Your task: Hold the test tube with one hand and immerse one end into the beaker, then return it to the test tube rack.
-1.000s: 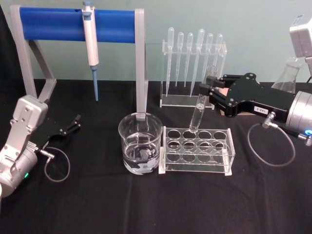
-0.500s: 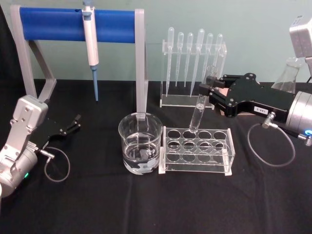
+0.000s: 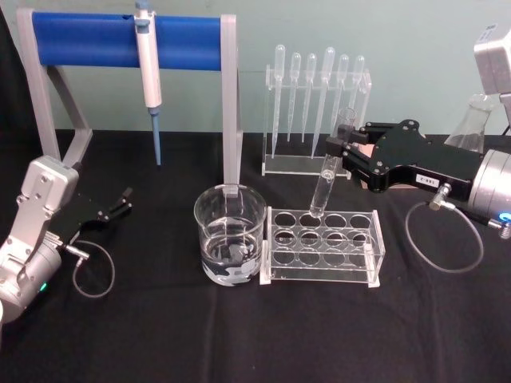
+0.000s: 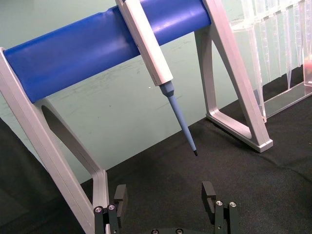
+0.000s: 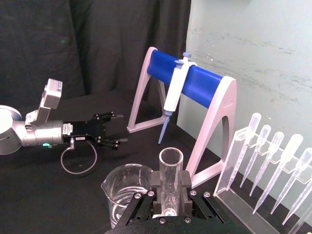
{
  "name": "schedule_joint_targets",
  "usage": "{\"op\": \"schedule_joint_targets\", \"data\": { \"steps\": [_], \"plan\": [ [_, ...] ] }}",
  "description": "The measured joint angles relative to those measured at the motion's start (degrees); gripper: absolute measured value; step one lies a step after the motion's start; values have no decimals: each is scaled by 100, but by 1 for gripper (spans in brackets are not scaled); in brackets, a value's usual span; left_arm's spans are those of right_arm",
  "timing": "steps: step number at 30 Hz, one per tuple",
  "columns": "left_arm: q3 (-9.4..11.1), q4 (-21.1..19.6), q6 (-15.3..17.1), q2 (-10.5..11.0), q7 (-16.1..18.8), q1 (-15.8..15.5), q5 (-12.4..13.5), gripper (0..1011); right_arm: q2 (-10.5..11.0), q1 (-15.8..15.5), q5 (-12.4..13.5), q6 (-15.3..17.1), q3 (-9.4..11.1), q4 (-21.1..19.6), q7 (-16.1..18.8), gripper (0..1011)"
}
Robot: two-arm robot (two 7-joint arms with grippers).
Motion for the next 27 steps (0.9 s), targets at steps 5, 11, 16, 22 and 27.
{"op": "schedule_joint_targets", "data": {
  "steps": [5,11,16,22,27],
  "plan": [
    [0,0,0,0,0,0,0,1000,0,0,0,0,0,0,0,222],
    [0,0,0,0,0,0,0,1000,0,0,0,0,0,0,-1,222],
    [0,0,0,0,0,0,0,1000,0,0,0,0,0,0,-1,222],
    [0,0,0,0,0,0,0,1000,0,0,0,0,0,0,-1,222],
    [0,0,0,0,0,0,0,1000,0,0,0,0,0,0,-1,222]
  ]
}}
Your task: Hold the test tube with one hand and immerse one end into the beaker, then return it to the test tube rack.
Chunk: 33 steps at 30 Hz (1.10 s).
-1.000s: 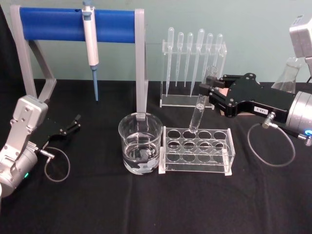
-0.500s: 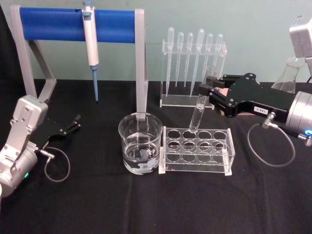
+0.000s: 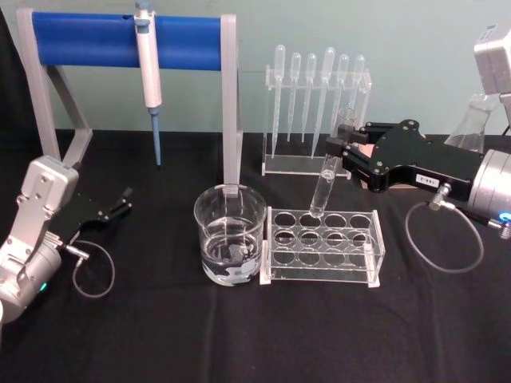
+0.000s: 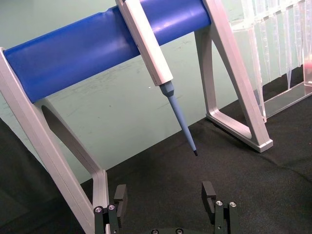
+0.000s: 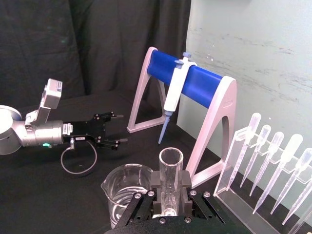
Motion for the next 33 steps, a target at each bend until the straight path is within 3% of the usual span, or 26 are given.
{"op": "schedule_joint_targets", "data": {
  "steps": [33],
  "plan": [
    [0,0,0,0,0,0,0,1000,0,1,0,0,0,0,0,222]
  ]
}}
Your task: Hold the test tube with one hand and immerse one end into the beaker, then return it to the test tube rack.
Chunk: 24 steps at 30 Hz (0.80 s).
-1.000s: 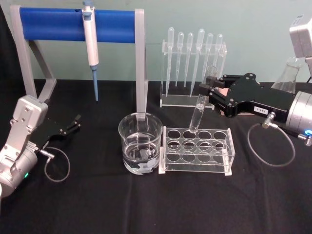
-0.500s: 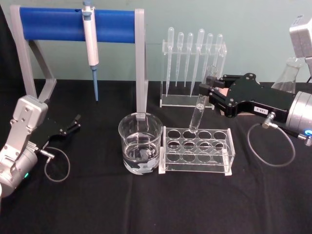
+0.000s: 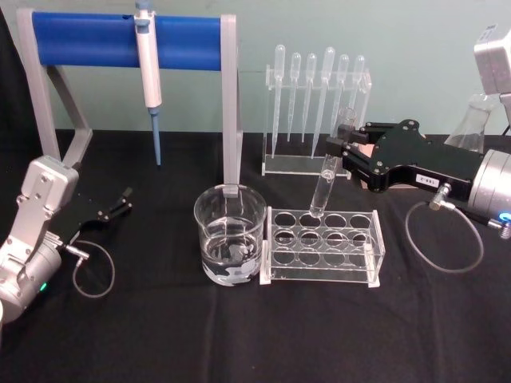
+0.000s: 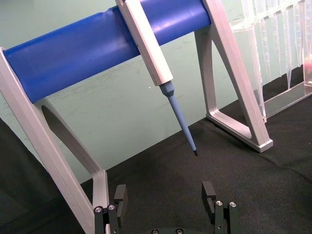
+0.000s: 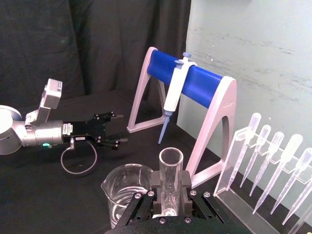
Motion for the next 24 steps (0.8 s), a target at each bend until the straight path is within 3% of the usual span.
{"op": "schedule_joint_targets", "data": {
  "steps": [24],
  "plan": [
    [0,0,0,0,0,0,0,1000,0,0,0,0,0,0,0,222]
  ]
}}
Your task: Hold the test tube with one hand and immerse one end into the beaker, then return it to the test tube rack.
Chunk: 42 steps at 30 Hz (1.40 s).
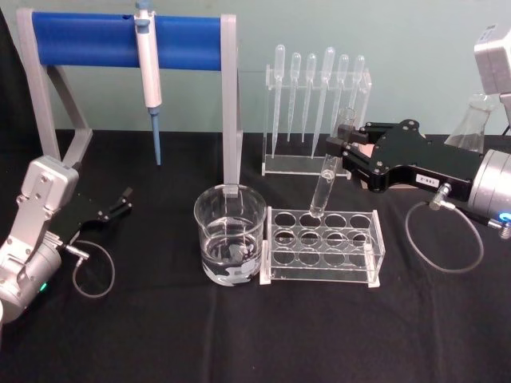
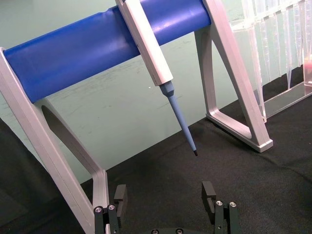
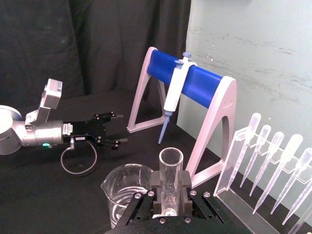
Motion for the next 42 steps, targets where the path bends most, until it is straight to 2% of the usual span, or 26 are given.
{"op": "schedule_joint_targets", "data": {
  "steps": [42],
  "plan": [
    [0,0,0,0,0,0,0,1000,0,0,0,0,0,0,0,222]
  ]
}}
